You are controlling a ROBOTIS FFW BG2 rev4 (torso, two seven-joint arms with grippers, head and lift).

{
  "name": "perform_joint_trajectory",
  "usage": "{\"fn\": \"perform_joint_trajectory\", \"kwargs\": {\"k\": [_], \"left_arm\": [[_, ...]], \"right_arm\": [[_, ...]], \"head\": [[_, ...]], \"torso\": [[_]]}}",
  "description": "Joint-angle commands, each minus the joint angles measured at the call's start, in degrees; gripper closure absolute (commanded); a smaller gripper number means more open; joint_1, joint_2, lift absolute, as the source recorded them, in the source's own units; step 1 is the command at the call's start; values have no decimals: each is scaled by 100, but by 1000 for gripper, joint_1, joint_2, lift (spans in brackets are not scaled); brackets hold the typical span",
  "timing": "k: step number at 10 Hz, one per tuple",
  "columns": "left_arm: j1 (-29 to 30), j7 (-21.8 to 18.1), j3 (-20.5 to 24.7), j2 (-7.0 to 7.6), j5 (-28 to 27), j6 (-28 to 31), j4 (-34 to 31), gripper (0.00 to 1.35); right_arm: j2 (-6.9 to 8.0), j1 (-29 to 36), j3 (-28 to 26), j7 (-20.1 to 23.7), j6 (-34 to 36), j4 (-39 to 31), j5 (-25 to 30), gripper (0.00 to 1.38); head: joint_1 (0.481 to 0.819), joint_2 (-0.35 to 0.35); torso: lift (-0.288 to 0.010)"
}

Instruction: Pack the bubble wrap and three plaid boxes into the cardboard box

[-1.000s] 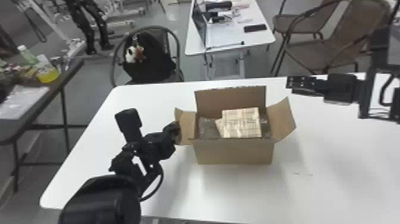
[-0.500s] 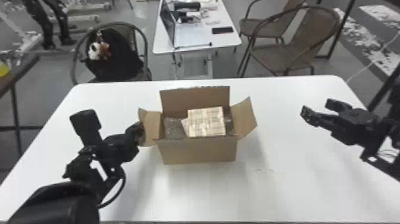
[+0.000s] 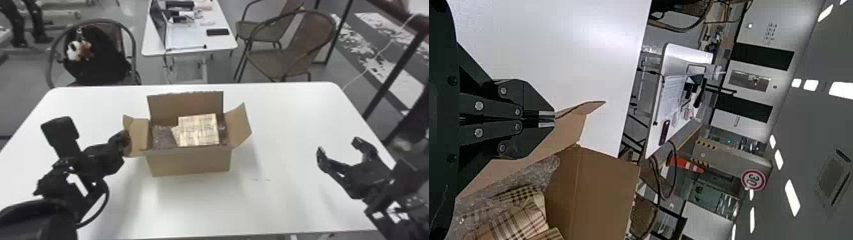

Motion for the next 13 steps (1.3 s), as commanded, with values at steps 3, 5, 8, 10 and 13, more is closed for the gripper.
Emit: {"fn": "perform_joint_trajectory", "kwargs": {"k": [3, 5, 8, 10, 13], "left_arm": [[-37, 1162, 20, -15, 169, -265, -9, 1213], [226, 2480, -147, -15, 177, -1539, 114, 1213], [516, 3693, -68, -15, 415, -3183, 457, 1213], [771, 4115, 55, -15, 608, -3622, 475, 1213], [1035, 4950, 73, -15, 608, -4273, 554, 1213]], "right_arm": [[-85, -3, 50, 10, -20, 160, 46, 294], [-76, -3, 50, 10, -2, 186, 46, 294], [-103, -3, 50, 10, 86, 169, 38, 294], [-111, 6, 50, 10, 112, 160, 29, 294], [-111, 15, 50, 10, 147, 116, 29, 294]], "head": [[695, 11], [695, 63], [695, 133], [695, 183], [695, 239]], "torso": [[-132], [-132], [-132], [-132], [-132]]}}
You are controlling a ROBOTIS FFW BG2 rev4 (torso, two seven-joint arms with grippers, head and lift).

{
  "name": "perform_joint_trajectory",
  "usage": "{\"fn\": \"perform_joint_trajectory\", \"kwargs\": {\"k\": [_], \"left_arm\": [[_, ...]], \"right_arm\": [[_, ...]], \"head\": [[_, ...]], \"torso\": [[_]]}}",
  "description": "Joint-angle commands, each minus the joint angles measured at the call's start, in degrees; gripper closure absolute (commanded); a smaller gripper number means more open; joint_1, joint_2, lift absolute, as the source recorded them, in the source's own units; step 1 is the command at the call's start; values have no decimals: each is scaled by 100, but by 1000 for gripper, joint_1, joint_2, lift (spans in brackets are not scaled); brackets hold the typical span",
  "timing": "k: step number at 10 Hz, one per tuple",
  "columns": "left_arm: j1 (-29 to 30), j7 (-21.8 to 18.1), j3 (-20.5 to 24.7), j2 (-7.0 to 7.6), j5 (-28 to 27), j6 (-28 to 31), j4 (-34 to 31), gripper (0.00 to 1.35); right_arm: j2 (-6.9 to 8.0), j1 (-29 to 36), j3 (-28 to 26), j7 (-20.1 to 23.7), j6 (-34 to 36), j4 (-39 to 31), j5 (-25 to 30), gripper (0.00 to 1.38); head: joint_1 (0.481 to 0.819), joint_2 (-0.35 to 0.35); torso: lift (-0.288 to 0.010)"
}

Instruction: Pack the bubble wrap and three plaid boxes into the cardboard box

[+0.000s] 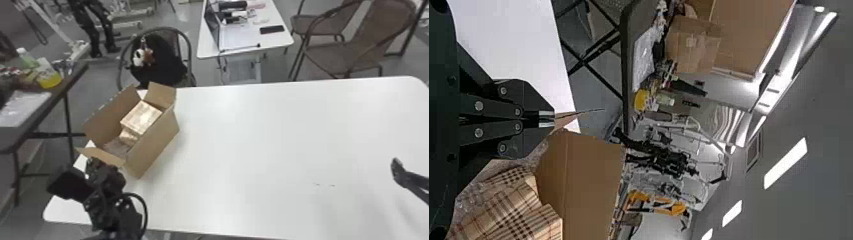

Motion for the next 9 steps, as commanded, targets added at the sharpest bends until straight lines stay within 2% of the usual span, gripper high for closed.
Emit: {"fn": "perform_joint_trajectory", "kwargs": {"k": [1, 2, 3, 4, 5, 6, 8, 9], "left_arm": [[75, 234, -16, -15, -9, -537, 171, 1213], [92, 463, -43, -15, -62, -897, 329, 1213], [75, 753, -131, -15, -203, -1591, 637, 1214], [101, 779, -157, -15, -185, -1785, 751, 1214], [110, 797, -236, -15, -89, -1741, 751, 1214], [119, 735, -289, -15, -89, -1820, 751, 1121], [207, 727, -552, -15, -53, -2075, 689, 93], [216, 727, -675, -15, -194, -2154, 593, -2]], "right_arm": [[-9, 3, -1, 0, 25, -11, 0, 294], [-18, 12, -1, 0, 34, -20, -9, 294], [-18, 12, 8, 0, 52, -20, -9, 294], [-26, 20, 17, 0, 78, -20, 0, 294], [-26, 29, 17, 0, 87, -20, 0, 294], [-26, 29, 26, 0, 87, -20, 0, 294], [-35, 47, 26, 0, 96, -28, 9, 294], [-35, 56, 26, 0, 96, -37, 9, 294]], "head": [[695, 255], [695, 270], [695, 277], [695, 290], [695, 299], [695, 297], [695, 285], [695, 273]], "torso": [[-132], [-132], [-132], [-132], [-132], [-132], [-132], [-132]]}}
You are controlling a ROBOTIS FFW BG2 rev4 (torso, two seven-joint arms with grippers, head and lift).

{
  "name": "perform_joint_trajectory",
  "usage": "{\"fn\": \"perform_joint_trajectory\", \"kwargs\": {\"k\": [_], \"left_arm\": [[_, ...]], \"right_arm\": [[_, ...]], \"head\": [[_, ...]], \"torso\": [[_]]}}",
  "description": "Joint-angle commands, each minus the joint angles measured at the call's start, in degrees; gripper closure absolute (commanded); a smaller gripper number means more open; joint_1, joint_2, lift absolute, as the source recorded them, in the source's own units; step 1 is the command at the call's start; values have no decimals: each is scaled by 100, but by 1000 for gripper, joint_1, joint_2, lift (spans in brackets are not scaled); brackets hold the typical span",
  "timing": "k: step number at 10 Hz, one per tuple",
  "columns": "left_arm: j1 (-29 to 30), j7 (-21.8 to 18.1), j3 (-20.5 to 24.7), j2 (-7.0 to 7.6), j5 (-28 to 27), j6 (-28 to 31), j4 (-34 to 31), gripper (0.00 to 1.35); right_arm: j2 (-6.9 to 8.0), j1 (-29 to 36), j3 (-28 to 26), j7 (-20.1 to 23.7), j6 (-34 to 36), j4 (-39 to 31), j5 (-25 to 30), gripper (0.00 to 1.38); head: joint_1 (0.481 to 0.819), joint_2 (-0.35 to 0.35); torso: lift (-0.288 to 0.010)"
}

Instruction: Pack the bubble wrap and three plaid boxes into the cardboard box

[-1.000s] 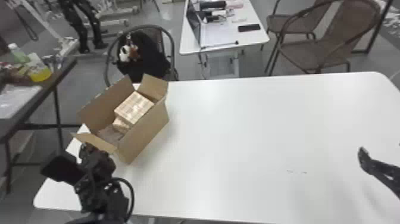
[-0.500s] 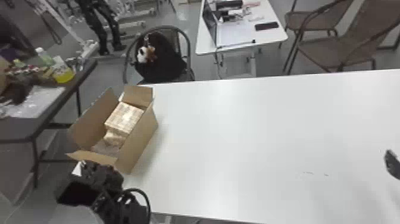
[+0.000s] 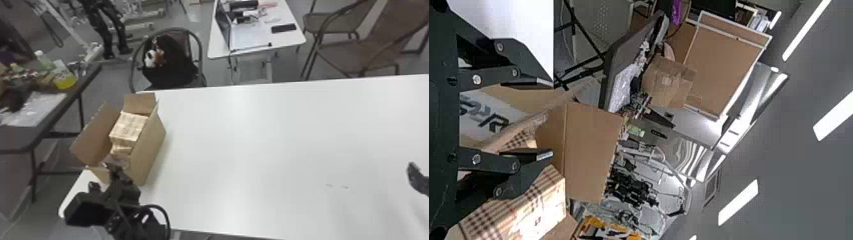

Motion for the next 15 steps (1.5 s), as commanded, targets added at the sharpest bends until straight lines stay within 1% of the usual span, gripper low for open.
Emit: {"fn": "perform_joint_trajectory", "kwargs": {"k": [1, 2, 3, 4, 5, 6, 7, 8, 9, 10, 11, 13, 14, 15], "left_arm": [[61, -1, -153, -15, -417, -102, -192, 9], [246, -1, -161, -15, -971, 12, -518, 10], [606, -405, -135, -15, -1481, 127, -992, 10], [922, -1082, -205, -15, -1648, 294, -1353, 16], [1177, -1557, -548, -15, -1806, 540, -1590, 36], [1256, -1566, -1023, -15, -1762, 733, -1634, 59], [1362, -1566, -1374, -9, -1674, 1041, -1581, 70], [1511, -1592, -1585, 18, -1982, 1085, -1414, 81], [1722, -1618, -1744, 0, -2017, 1181, -1300, 85], [1968, -1627, -1770, -15, -2052, 1190, -1309, 90], [2135, -1627, -1735, -15, -2070, 1111, -1326, 90], [2162, -1645, -1752, -15, -2114, 1032, -1317, 90], [2126, -1733, -1770, 35, -2035, 1050, -1309, 91], [2091, -1733, -1831, 185, -1920, 1085, -1309, 98]], "right_arm": [[0, 9, 0, 0, 0, -24, 10, 294], [0, 35, 0, 0, 0, -50, 2, 294], [9, 53, 0, 0, 18, -85, 10, 294], [26, 71, 0, -9, 79, -182, 46, 294], [35, 150, 0, -9, 176, -419, 107, 294], [35, 264, -9, -9, 273, -657, 116, 294], [35, 361, -9, -9, 299, -832, 177, 294], [44, 484, 0, -9, 334, -920, 107, 295], [70, 721, -9, -9, 378, -1052, 28, 295], [114, 985, -9, -44, 440, -1246, -7, 297], [132, 1196, -18, -44, 528, -1430, -7, 297], [132, 1336, 44, -44, 730, -1641, 63, 297], [141, 1284, 52, -44, 800, -1720, 169, 297], [149, 1284, 70, -44, 844, -1790, 248, 297]], "head": [[695, 258], [695, 242], [695, 235], [695, 215], [695, 178], [695, 153], [695, 102], [695, 59], [695, 20], [695, -12], [695, -21], [695, -22], [695, -20], [695, -19]], "torso": [[-132], [-132], [-132], [-132], [-132], [-132], [-132], [-132], [-132], [-132], [-132], [-132], [-132], [-132]]}}
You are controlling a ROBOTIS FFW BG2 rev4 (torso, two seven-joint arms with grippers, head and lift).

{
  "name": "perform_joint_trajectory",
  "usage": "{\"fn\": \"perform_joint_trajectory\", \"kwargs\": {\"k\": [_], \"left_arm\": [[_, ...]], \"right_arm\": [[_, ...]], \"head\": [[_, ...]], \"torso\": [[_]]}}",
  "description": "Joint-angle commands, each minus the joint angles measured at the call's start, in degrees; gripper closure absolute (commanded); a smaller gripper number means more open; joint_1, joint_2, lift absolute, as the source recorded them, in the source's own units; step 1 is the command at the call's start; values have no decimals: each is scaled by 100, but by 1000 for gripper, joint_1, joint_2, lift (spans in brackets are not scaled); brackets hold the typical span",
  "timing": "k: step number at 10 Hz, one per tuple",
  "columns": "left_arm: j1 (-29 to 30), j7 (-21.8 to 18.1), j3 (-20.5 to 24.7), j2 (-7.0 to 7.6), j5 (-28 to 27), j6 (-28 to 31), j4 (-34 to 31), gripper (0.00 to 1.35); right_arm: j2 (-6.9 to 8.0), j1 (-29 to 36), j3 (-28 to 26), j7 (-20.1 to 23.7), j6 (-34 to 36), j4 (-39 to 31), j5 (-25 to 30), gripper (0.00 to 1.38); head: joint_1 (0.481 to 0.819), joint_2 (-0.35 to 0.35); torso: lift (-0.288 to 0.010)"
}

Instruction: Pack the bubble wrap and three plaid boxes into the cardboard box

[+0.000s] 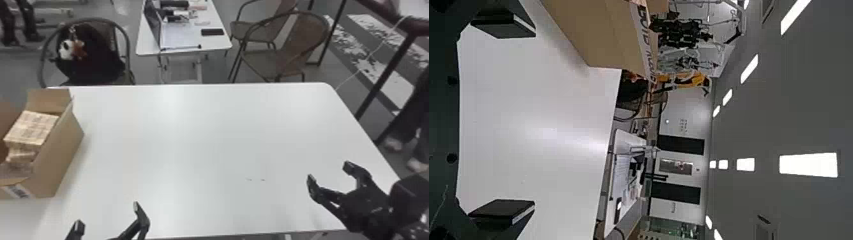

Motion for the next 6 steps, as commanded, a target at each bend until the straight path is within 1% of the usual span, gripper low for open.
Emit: {"fn": "perform_joint_trajectory", "kwargs": {"k": [1, 2, 3, 6], "left_arm": [[-28, 35, -69, 163, 119, 6, 2, 99], [-36, 53, -69, 163, 119, -11, 2, 99], [-28, 53, -69, 154, 119, -29, 2, 99], [-36, 53, -69, 136, 137, -38, 29, 99]], "right_arm": [[59, 10, 9, 0, 33, -74, 126, 297], [129, 2, 0, 0, 7, -74, 152, 300], [164, 2, 0, -9, -20, -82, 170, 311], [182, 19, 0, -70, -20, -109, 170, 394]], "head": [[695, -18], [695, -18], [695, -18], [695, -18]], "torso": [[-132], [-132], [-132], [-132]]}}
